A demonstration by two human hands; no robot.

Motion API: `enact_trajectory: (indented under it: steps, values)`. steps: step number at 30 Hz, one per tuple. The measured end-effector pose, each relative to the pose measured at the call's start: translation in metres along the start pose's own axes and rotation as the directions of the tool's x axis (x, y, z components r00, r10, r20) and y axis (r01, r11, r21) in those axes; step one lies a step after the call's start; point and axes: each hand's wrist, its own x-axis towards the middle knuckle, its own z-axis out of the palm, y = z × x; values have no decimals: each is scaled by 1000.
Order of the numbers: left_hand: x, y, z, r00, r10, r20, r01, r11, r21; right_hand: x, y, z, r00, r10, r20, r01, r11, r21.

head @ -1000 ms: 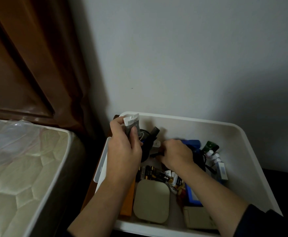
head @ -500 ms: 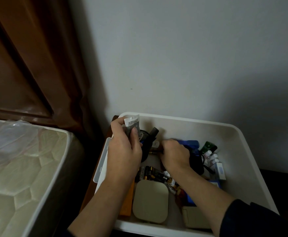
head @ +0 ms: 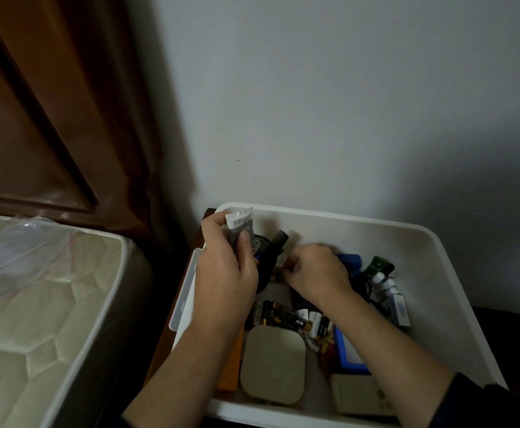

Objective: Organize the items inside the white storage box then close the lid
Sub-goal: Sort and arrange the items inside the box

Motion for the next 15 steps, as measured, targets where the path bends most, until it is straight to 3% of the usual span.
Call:
enact_trajectory:
  steps: [5, 11, 15]
  values:
    - [0, 0, 0, 1000, 6, -6, -6, 1000, -6, -6, -8, 6, 973, -38, 227, 72, 987, -145]
    - [0, 0, 0, 1000, 9, 0, -9, 1000, -13, -10, -9, 21, 957, -48, 286, 110, 973, -205]
    - [0, -1, 0, 1000, 7, 4, -7, 1000, -16, -14, -10, 29, 952, -20, 306, 68, 987, -147]
